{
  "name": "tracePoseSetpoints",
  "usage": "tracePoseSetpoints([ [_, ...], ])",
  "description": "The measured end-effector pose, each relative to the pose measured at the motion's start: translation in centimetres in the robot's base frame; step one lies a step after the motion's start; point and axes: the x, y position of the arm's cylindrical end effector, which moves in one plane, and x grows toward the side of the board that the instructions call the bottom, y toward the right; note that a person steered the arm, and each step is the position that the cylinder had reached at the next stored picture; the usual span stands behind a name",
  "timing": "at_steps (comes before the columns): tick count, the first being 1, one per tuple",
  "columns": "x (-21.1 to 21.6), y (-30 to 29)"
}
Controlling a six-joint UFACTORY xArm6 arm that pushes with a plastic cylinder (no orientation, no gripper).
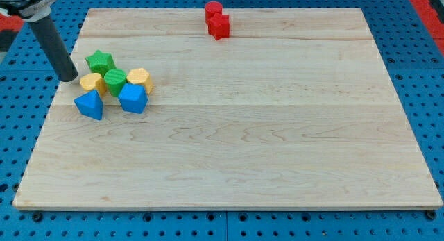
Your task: Make a semi circle with the blue blocks yellow blocks and green circle
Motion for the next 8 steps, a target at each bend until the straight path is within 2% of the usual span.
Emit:
tracePoseSetpoints([
  [2,3.0,2.1],
  [8,1.8,6.9],
])
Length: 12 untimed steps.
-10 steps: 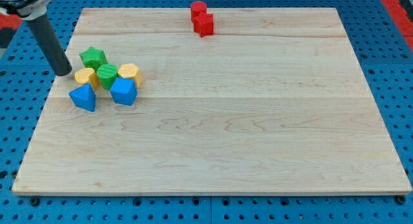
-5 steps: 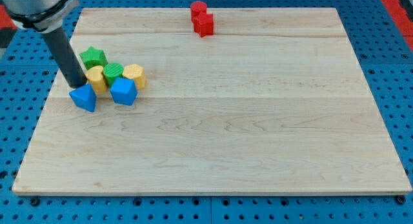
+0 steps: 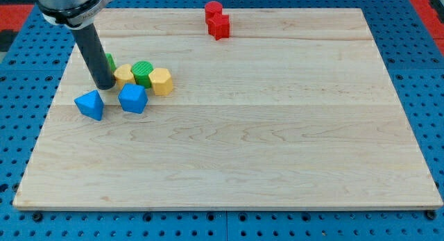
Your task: Make a semi circle with the blue blocks yellow blocks and green circle
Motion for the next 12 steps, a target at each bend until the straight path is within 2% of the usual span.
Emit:
tracePoseSetpoints([
  [3,0.5,1.9],
  [6,-2.5,2.6],
  [7,-2.5,6.3],
  [9,-6.8,5.2],
  [10,-5.1,10.0],
  [11,-0.4,10.7],
  [12,0.4,11.5],
])
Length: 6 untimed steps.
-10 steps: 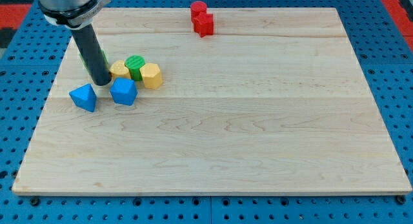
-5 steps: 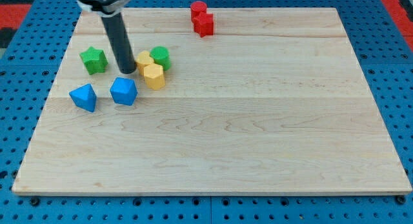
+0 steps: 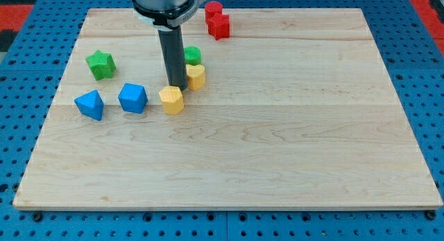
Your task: Make a semi circle with the blue blocks yellow blocks and green circle
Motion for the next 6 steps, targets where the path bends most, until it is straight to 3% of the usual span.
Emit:
tracePoseSetpoints([
  [2,1.4,-9.0],
  [3,-0.8,-12.5],
  [5,-5.1,-12.1],
  [6,-3.1,-15.1],
])
